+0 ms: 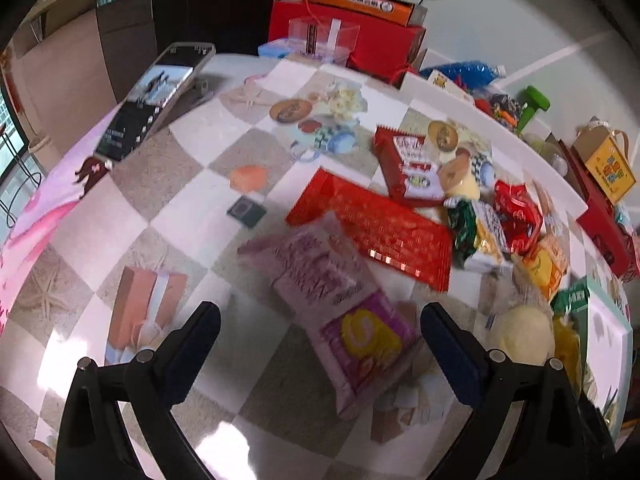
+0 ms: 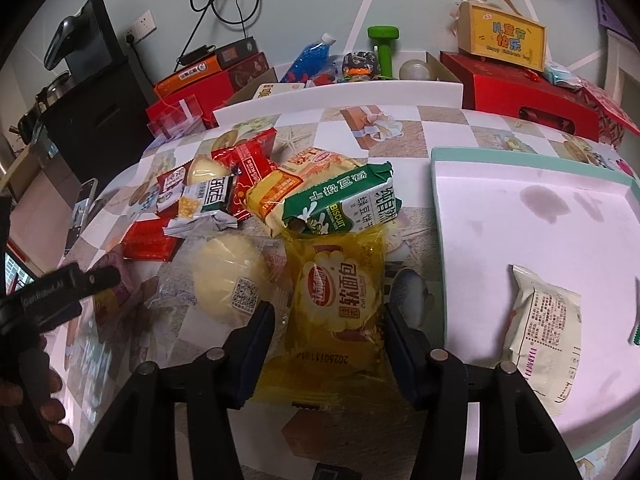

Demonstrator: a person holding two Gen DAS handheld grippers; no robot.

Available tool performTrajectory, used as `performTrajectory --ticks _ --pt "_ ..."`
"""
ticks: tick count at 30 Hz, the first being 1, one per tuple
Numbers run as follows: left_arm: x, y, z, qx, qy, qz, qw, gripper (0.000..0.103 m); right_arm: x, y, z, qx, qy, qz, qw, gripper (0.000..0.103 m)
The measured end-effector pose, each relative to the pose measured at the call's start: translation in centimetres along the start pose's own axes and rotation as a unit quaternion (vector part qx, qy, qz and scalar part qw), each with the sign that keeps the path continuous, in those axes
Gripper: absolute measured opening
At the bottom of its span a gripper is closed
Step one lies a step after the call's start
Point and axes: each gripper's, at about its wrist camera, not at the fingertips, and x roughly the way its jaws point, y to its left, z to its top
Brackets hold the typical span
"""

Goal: Organize snacks
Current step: 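Grasp the pink swiss roll with the left tool while the right grasps the yellow bread, then lower the swiss roll into the tray with the left tool while the right releases the yellow bread there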

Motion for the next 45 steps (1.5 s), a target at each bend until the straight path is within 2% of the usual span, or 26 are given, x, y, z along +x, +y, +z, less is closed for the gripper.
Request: performTrajectory --ticks 4,6,8,12,17,28,30,32,39,45 --pt "0.8 -0.7 0.2 0.013 -0.010 0.019 0.9997 0.098 0.1 -0.1 0.0 0.002 0.000 0.000 1.000 0.057" --pt "1.3 -1.0 0.1 0.018 -0.006 0.023 0.9996 0.082 0.2 -0.1 0.0 0.003 0.001 0.000 1.000 0.057" --pt "1.7 -1.5 -0.1 0.030 -0.001 0.021 0.9993 0.070 0.4 -0.1 -0.1 0.004 0.003 0.000 1.000 0.057" --pt "2.1 -2.3 -0.6 0.051 0.003 0.019 0.9985 0.060 0.7 0.0 -0.1 0.002 0.005 -0.002 1.000 0.055" --pt "2.4 -3.4 -1.1 0.082 -0.006 0.042 0.9957 0.060 1.0 0.2 -0.2 -0.004 0.005 -0.011 1.000 0.053" --pt "2.5 -3.2 -1.1 0.081 -0.008 0.038 0.9960 0.059 1.4 0.9 -0.4 -0.024 0.005 -0.035 0.999 0.051" --pt "2.4 -3.3 -1.1 0.082 -0.008 0.031 0.9961 0.049 1.3 0.7 -0.3 -0.021 0.004 -0.035 0.999 0.049" --pt "2.2 -3.4 -1.1 0.084 -0.007 0.029 0.9960 0.046 1.2 0.5 -0.3 -0.016 0.000 -0.030 0.999 0.048" --pt "1.6 -3.2 -0.9 0.071 -0.001 0.005 0.9974 0.042 0.0 0.1 0.2 -0.010 -0.019 -0.035 0.999 0.045" --pt "-0.5 -3.4 -0.6 0.069 -0.023 -0.007 0.9973 0.041 -1.3 0.0 0.5 -0.003 -0.042 -0.018 0.999 0.045"
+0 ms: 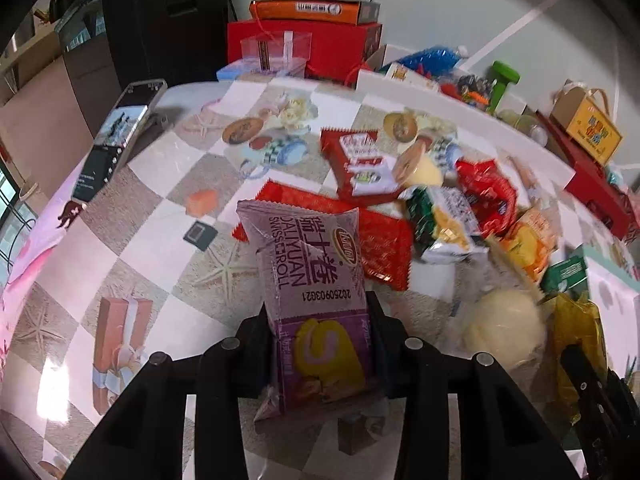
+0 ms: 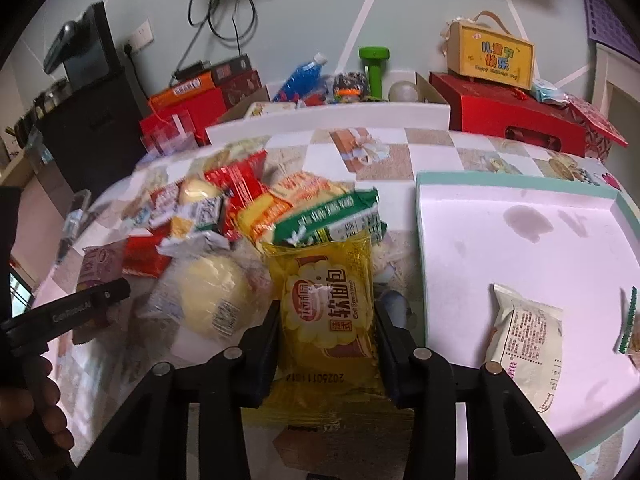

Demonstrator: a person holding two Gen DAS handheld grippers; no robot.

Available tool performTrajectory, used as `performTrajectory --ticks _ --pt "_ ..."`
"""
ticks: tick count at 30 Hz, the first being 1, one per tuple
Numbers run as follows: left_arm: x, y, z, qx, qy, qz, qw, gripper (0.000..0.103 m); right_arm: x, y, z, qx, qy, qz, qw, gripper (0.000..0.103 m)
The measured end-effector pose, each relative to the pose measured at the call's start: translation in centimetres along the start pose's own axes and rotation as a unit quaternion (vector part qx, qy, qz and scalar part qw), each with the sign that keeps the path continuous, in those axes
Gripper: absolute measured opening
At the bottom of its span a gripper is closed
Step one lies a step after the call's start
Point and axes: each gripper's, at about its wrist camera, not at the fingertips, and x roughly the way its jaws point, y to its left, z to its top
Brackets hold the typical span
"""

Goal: Organize snacks
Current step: 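Lower the swiss roll into the tray with the left tool while the right releases the yellow bread there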

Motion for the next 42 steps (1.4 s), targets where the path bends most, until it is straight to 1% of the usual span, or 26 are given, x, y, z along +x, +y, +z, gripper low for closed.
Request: performTrajectory --ticks 5,7,12,16,21,26,32,36,40,42 --pt "-2.3 -0.1 0.6 -0.001 -0.029 -0.016 0.9994 0.041 -2.0 0.1 0.8 0.008 -0.039 0.023 0.999 0.045" --pt "-3.0 -0.3 0.7 0.000 -0.039 -0.021 0.9990 0.041 -2.2 0.1 0.9 0.009 -0.043 0.025 0.999 0.045" --pt "-3.9 -1.4 0.9 0.011 -0.047 -0.033 0.9983 0.041 -2.5 -0.5 1.0 0.018 -0.046 0.026 0.998 0.045" --pt "-4.4 -3.0 0.7 0.026 -0.048 -0.051 0.9972 0.041 -3.0 -1.7 1.0 0.032 -0.054 0.017 0.998 0.045" --pt "-5.1 -6.0 0.3 0.058 -0.056 -0.077 0.9938 0.041 -4.0 -4.8 1.1 0.064 -0.067 -0.016 0.996 0.045" --pt "-5.8 -9.9 -0.5 0.102 -0.061 -0.110 0.9868 0.041 -5.1 -8.5 0.9 0.089 -0.073 -0.076 0.990 0.045" --pt "-6.4 -15.1 -1.8 0.162 -0.054 -0.155 0.9731 0.041 -6.1 -12.3 0.4 0.130 -0.081 -0.118 0.981 0.045" --pt "-6.3 -18.0 -2.4 0.196 -0.046 -0.171 0.9645 0.041 -6.7 -14.6 -0.2 0.159 -0.085 -0.138 0.974 0.045" --pt "-5.4 -20.8 -2.6 0.218 -0.034 -0.192 0.9563 0.041 -6.9 -16.3 -0.7 0.185 -0.089 -0.150 0.967 0.045" --pt "-4.6 -22.3 -2.7 0.226 -0.018 -0.200 0.9534 0.041 -6.8 -17.1 -0.9 0.196 -0.088 -0.150 0.965 0.045"
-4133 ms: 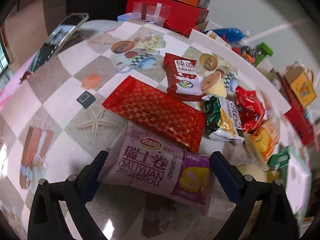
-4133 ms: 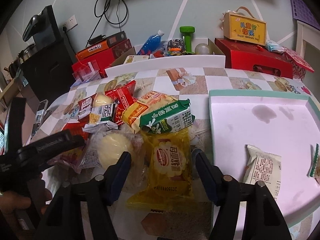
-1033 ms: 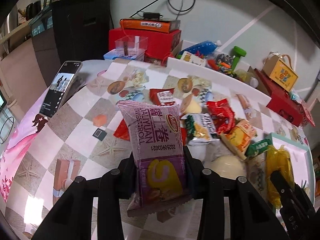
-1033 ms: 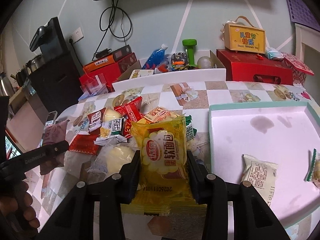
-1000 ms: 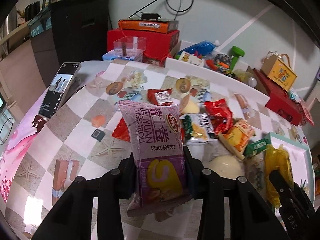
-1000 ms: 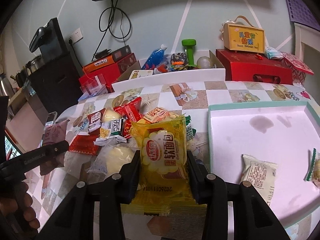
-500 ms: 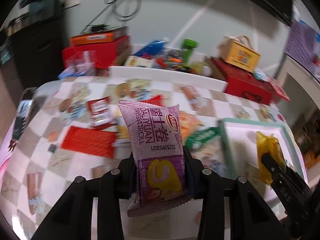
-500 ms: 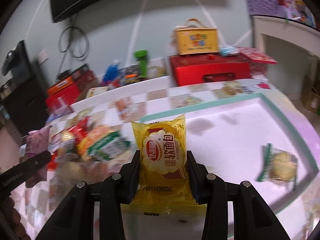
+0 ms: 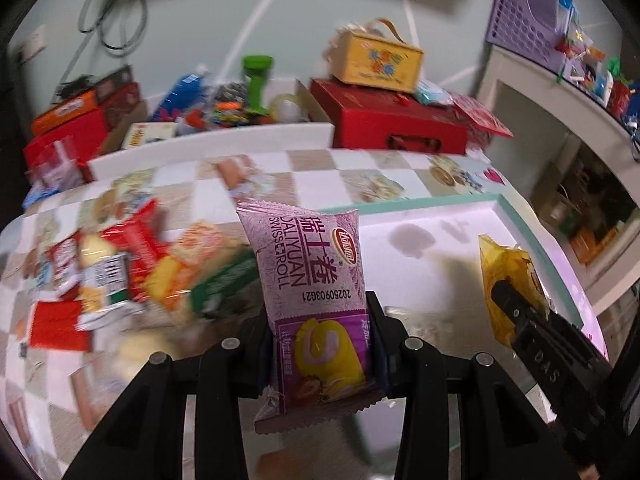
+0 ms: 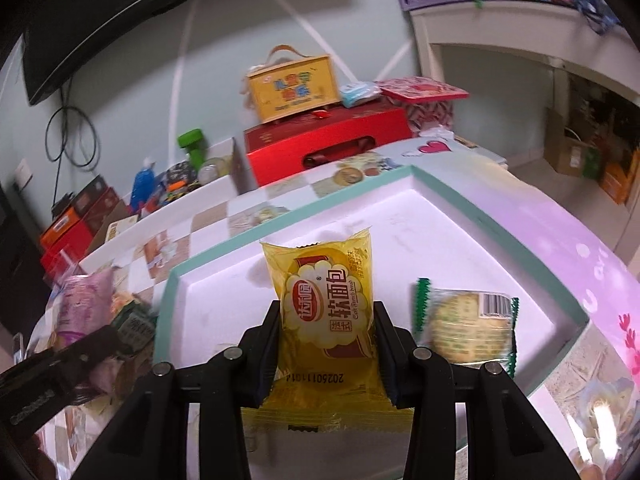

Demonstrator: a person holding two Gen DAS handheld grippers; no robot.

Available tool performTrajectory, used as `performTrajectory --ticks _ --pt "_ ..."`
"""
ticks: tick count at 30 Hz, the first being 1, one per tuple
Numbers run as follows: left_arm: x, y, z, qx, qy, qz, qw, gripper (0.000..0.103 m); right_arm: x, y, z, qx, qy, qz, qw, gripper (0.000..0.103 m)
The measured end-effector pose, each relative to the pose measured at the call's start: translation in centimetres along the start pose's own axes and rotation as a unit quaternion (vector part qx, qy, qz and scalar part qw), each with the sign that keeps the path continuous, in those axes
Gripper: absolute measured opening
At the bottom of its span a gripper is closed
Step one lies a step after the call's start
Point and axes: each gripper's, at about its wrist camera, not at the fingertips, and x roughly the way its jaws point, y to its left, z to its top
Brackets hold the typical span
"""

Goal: Organize snacks
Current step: 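Lower the swiss roll into the tray with the left tool while the right releases the yellow bread there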

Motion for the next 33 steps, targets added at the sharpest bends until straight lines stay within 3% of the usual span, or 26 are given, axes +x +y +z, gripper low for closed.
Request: performTrajectory --ticks 5,19,23,31,33 --pt "2.8 -2.2 0.8 0.008 0.027 -0.024 0.9993 0.041 0.6 -1.1 0.0 0.013 0.005 -0.006 1.000 0.045" --pt "5.9 -5.1 2.0 0.026 0.049 -0.030 0.9980 0.043 0.9 -2.5 0.0 0.034 0.014 0.001 0.999 0.046" --pt "5.1 -5.2 2.1 0.020 0.041 -0.032 0.9985 0.067 0.8 -2.3 0.1 0.028 0.012 -0.004 1.000 0.046" --pt "3.9 -4.7 2.3 0.014 0.031 -0.022 0.9992 0.073 0.3 -2.1 0.4 0.025 0.008 -0.004 1.000 0.046" --pt "3.9 -4.1 2.2 0.003 0.030 -0.017 0.9994 0.086 0.2 -2.1 0.5 0.025 0.006 -0.007 1.000 0.060"
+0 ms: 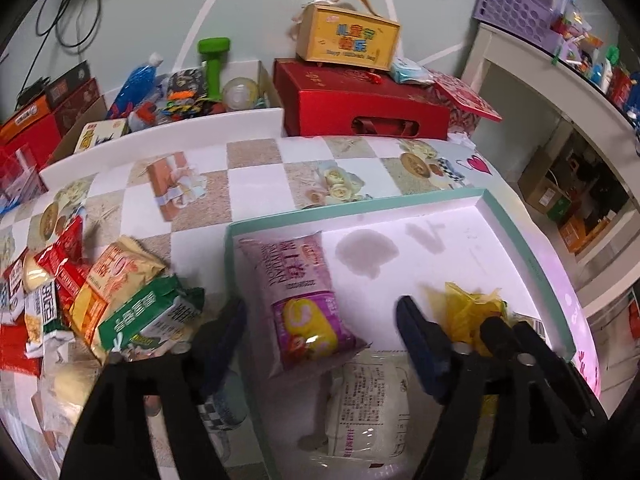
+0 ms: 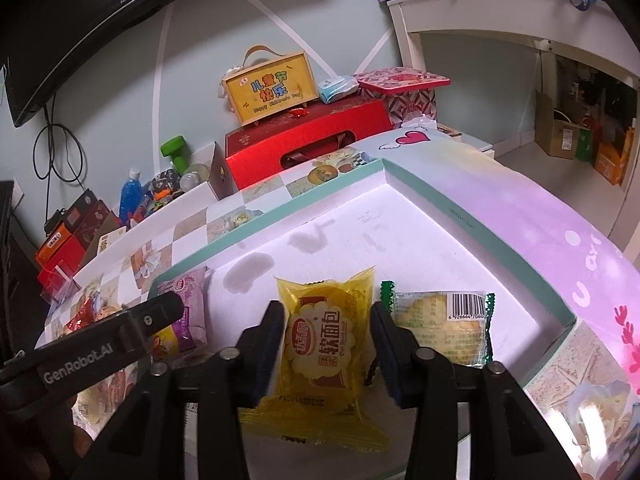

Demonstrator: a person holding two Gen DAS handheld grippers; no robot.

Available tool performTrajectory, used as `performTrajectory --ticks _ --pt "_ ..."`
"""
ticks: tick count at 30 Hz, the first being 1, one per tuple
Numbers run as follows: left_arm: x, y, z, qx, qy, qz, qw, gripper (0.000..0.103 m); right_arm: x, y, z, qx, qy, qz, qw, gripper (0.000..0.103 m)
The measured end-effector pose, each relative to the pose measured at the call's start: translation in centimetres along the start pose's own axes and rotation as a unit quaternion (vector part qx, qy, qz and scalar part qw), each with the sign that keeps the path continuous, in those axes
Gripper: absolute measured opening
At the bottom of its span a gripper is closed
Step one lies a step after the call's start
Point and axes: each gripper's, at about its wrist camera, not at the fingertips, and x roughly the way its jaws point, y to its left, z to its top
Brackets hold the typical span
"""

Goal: Organize snacks
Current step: 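Lower the swiss roll into the tray with the left tool while the right releases the yellow bread there, then withdraw both open tools from the tray back over the snack pile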

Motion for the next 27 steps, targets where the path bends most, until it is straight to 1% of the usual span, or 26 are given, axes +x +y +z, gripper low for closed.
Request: performTrajectory --ticks 1,3,5,8,11,12,15,17,27 --pt "-0.1 0.4 -0.1 -0.007 -0.003 0.007 0.9999 0.087 0.0 0.0 0.0 0.000 -0.001 -0.003 1.000 0.073" --pt "-0.2 1.0 -0.3 -0.014 -0.009 0.019 0.9997 0.094 -0.1 0.0 0.0 -0.001 -0.006 -0.014 1.000 0.077" --pt "-0.4 1.6 -0.4 -0.020 -0.019 0.032 0.9991 0.097 0.0 0.0 0.0 -0.002 -0.005 -0.016 1.000 0.080" --pt "-0.8 2.5 -0.7 -0.027 -0.032 0.043 0.9982 0.098 0.3 0.1 -0.2 -0.005 0.000 -0.020 1.000 0.088" --pt "-0.8 3.2 -0.9 -0.034 -0.036 0.053 0.9974 0.099 0.3 0.2 -0.3 -0.011 0.000 -0.025 1.000 0.094" --pt "-0.8 3.5 -1.0 -0.037 -0.036 0.056 0.9971 0.102 0.3 0.2 -0.3 -0.011 0.000 -0.025 1.000 0.095" --pt "-0.7 4.0 -1.3 -0.043 -0.034 0.064 0.9965 0.102 0.4 0.2 -0.3 -0.013 0.000 -0.026 1.000 0.097" --pt "-0.7 4.2 -1.5 -0.043 -0.033 0.066 0.9963 0.102 0.4 0.2 -0.3 -0.014 0.000 -0.028 1.000 0.103" --pt "-0.5 4.9 -2.1 -0.045 -0.027 0.075 0.9958 0.102 0.4 0.2 -0.4 -0.016 0.002 -0.033 0.999 0.103"
